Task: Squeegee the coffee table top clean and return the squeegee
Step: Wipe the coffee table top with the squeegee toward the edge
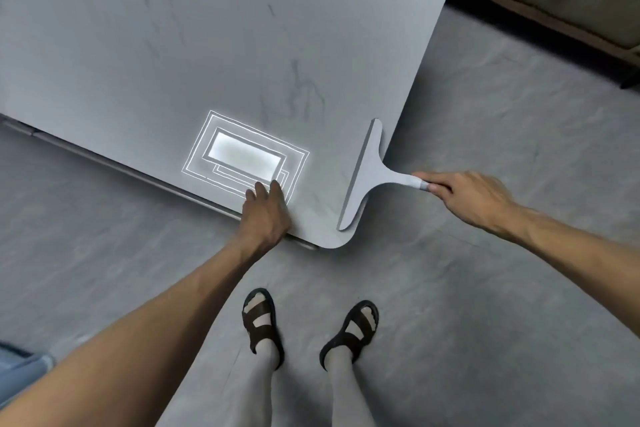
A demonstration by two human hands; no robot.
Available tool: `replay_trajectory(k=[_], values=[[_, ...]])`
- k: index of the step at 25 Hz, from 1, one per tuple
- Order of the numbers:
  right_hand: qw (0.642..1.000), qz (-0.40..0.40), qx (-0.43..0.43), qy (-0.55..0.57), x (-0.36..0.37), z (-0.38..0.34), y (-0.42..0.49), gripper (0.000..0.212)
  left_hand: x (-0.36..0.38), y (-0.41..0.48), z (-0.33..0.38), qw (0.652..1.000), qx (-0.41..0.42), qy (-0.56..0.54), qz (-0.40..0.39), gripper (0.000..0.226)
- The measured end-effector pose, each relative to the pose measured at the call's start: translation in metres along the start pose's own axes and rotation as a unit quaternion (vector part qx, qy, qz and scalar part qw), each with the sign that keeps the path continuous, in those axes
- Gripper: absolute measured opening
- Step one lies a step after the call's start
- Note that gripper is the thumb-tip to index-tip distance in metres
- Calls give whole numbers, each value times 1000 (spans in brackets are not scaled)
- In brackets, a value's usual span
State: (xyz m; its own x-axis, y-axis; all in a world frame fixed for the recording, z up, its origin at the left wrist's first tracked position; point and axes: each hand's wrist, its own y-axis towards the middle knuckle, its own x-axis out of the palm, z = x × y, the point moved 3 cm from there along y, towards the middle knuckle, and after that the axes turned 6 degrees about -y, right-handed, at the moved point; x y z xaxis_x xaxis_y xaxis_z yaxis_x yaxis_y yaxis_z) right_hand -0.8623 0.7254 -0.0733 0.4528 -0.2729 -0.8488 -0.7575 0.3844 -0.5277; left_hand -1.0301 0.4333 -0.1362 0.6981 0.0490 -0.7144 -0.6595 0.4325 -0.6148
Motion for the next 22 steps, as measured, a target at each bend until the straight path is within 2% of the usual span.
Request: replay_trajectory(k=[3,6,8,11,14,18,22], values=[[999,6,4,-35,-13,31,-1,36,7,5,9,996,-58,-11,-60,71],[997,-16,10,-80,-25,53,-4,35,6,6,11,997,-55,-7,-51,65],[997,-5,-5,-75,-36,50,-5,34,1,5,9,998,-46,-28,-18,54],[995,20,-88,-51,-48,5,3,36,-10,-2,6,992,-49,-94,63,38],[975,0,-203,-85,-43,-58,21,38,-16,-8,4,985,-65,-119,108,37],[947,-33,-285,-147,-28,-100,46,36,-10,-8,4,998,-31,-32,33,50],[951,-34,-254,-175,-49,-59,61,32,0,-5,20,999,-26,27,7,53]])
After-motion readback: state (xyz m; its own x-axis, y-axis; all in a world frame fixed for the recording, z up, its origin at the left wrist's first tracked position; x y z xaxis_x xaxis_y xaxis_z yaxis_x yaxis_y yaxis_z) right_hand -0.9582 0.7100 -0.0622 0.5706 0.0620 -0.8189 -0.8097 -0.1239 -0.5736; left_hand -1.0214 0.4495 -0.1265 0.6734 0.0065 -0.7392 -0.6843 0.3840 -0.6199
